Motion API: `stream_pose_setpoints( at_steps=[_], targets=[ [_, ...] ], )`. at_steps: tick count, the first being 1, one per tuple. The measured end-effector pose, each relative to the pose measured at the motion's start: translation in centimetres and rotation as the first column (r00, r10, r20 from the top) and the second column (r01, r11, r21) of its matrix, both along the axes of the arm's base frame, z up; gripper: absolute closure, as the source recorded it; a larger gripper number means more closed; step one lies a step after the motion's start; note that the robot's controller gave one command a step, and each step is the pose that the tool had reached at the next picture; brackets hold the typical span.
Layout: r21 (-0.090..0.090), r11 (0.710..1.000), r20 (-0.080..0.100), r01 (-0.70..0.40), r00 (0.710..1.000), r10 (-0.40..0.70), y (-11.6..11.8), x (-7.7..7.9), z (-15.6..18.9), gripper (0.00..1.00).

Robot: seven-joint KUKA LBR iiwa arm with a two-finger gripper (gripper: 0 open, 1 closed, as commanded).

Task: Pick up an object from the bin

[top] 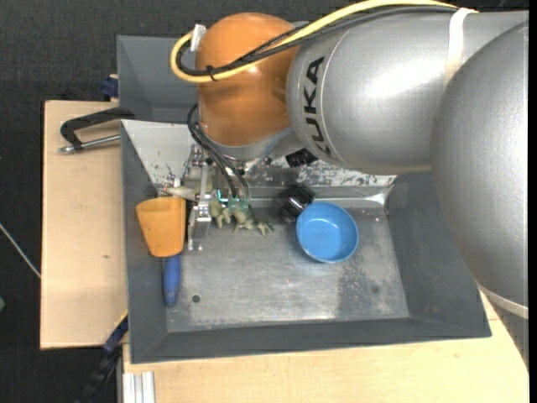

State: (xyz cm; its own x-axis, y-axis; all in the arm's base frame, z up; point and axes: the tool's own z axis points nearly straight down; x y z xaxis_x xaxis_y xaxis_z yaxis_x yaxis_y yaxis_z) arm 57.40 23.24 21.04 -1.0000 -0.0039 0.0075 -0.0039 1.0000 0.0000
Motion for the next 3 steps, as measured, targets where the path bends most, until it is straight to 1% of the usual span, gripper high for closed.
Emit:
stream_pose_setpoints(
  at_steps=[1,2,3],
  targets=[
    [0.005,0.93,0.031,-0.366,0.93,0.366,0.4,1.3,-8.4,0.0],
    [-0.003,0.715,0.016,-0.699,0.715,0.699,-0.2,2.9,-7.5,0.0],
    [-0.012,0.306,0.023,-0.952,0.306,0.952,0.3,3.0,-5.7,0.0]
  ],
)
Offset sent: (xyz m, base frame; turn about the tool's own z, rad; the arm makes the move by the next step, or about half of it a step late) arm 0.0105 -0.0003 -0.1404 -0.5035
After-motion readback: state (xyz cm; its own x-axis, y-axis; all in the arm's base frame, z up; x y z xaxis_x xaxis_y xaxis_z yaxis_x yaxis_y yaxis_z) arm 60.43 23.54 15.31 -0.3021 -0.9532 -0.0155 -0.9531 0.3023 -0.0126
